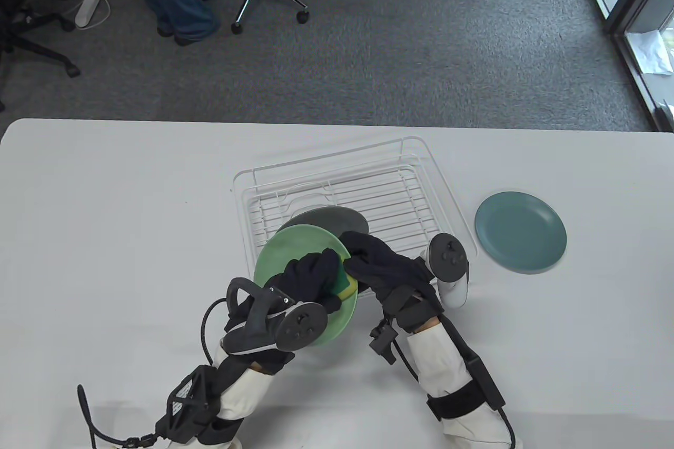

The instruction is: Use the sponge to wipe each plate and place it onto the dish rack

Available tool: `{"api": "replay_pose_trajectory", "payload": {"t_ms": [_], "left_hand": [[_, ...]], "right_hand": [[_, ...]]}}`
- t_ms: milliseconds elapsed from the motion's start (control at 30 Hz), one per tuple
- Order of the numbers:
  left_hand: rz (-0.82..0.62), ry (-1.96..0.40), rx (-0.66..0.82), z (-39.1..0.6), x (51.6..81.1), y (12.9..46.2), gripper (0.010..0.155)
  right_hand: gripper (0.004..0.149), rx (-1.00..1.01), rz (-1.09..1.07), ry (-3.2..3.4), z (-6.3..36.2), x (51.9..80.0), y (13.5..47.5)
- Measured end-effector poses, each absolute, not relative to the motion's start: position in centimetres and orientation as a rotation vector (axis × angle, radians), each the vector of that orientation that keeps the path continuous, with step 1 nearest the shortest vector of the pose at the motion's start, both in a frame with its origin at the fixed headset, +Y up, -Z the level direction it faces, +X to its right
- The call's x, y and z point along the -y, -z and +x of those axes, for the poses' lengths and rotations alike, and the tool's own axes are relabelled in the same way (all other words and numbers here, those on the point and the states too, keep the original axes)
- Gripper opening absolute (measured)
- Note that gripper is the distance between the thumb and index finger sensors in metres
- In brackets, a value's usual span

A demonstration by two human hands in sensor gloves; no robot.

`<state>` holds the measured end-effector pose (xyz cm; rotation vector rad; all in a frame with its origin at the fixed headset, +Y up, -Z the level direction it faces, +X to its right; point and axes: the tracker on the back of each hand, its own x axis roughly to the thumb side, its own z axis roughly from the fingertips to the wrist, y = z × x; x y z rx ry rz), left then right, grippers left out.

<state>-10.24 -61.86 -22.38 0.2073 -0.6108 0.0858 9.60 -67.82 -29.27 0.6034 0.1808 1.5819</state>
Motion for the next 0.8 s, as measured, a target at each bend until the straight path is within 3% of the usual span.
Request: {"api": "replay_pose_trajectory", "payload": {"t_ms": [233, 633, 800], "left_hand": [[0.318, -0.004, 0.478, -11.1, 61.8, 22.7, 0.074], [0.287, 0.137, 0.275, -13.6, 62.7, 24.9, 0.074], [0.312, -0.097, 0.24, -15.9, 62.4, 25.6, 0.075]], "right_hand": [[0.062, -0.206, 0.686, -1.582, 9.7, 67.4, 29.2], [0.061, -0.075, 0.527, -1.545, 13.2, 67.0, 29.9], [0.061, -0.026, 0.407, -1.47, 15.3, 67.9, 30.4]]}}
